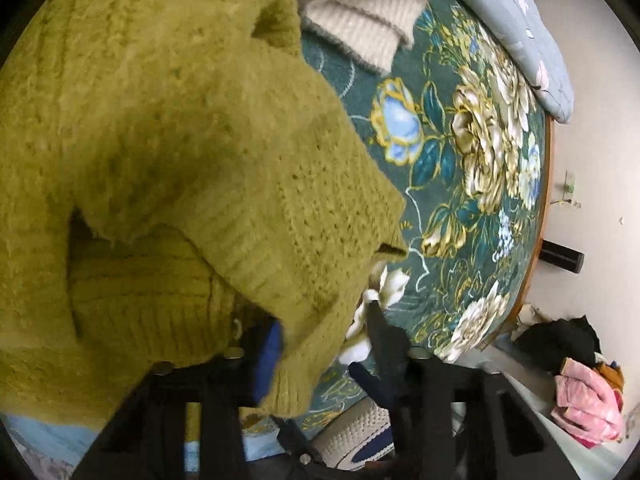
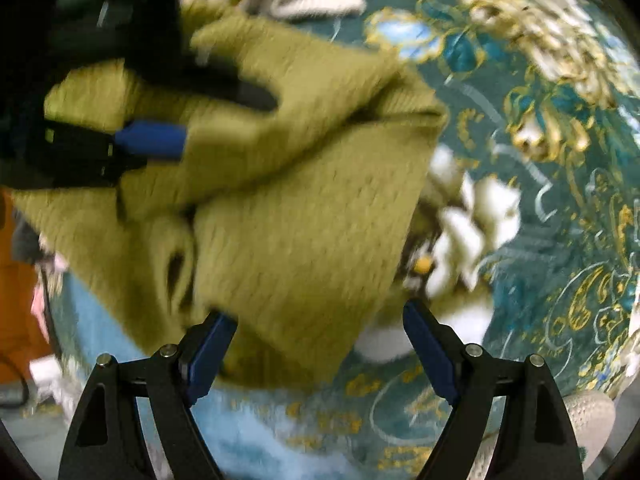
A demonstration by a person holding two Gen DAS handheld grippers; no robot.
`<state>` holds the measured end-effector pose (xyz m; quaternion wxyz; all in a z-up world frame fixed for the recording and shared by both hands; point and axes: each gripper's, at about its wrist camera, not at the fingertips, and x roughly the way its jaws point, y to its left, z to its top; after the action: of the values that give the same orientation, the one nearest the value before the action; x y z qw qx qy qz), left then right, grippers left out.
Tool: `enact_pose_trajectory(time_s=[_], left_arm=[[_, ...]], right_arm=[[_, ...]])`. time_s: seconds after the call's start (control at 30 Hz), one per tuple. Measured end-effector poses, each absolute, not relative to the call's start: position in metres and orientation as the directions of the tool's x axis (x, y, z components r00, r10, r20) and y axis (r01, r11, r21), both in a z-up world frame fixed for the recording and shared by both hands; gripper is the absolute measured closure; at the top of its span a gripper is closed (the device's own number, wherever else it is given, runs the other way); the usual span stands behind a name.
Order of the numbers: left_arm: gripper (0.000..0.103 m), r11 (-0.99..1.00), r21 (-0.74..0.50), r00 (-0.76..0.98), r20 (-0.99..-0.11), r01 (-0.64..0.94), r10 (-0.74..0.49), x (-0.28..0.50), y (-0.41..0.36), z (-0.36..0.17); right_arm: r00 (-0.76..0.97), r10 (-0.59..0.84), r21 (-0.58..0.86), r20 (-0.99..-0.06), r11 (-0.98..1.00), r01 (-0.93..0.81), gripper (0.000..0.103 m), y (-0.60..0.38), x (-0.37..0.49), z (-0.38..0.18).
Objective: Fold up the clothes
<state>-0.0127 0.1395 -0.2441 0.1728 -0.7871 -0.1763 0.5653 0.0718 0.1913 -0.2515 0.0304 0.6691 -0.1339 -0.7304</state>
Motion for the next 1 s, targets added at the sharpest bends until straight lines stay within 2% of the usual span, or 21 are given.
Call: enact_pose_trajectory(time_s=[0.03, 0.07, 0.1, 0.33, 0.43, 0.7, 1.0], left_arm=[[0.086, -0.881, -0.467, 0.289, -0.835, 0.076, 0.468, -0.015, 0.140, -0.244], [0.094, -0.884, -0.463, 0.268, -0.845, 0.068, 0.463, -0.019, 0.139, -0.241], [0.098, -0.887, -0.458, 0.238, -0.857, 0.056, 0.458, -0.023, 0.137, -0.236], [0.099, -0.857, -0.515, -0.019, -0.857, 0.009, 0.514, -0.054, 0.110, -0.168], [0.099, -0.821, -0.571, -0.157, -0.813, 0.023, 0.561, -0.063, 0.088, -0.128], [0.099, -0.744, -0.668, -0.478, -0.660, 0.020, 0.580, -0.075, 0.007, -0.012], [0.099, -0.713, -0.700, -0.672, -0.506, -0.046, 0.541, -0.046, -0.066, 0.092]], right_arm=[[-0.123, -0.204, 0.221, -0.971, -0.965, -0.144, 0.018, 0.194, 0.068, -0.250], [-0.143, -0.179, 0.200, -0.973, -0.968, -0.152, 0.018, 0.197, 0.065, -0.247], [-0.163, -0.153, 0.180, -0.975, -0.970, -0.162, 0.018, 0.200, 0.061, -0.245], [-0.367, 0.013, 0.067, -0.930, -0.977, -0.204, 0.018, 0.233, 0.046, -0.190], [-0.474, 0.067, 0.031, -0.878, -0.980, -0.196, 0.018, 0.242, 0.040, -0.146], [-0.744, 0.074, 0.017, -0.664, -0.993, -0.114, 0.018, 0.248, 0.030, -0.019], [-0.916, 0.028, 0.005, -0.401, -0.999, -0.033, 0.018, 0.239, 0.034, 0.109]])
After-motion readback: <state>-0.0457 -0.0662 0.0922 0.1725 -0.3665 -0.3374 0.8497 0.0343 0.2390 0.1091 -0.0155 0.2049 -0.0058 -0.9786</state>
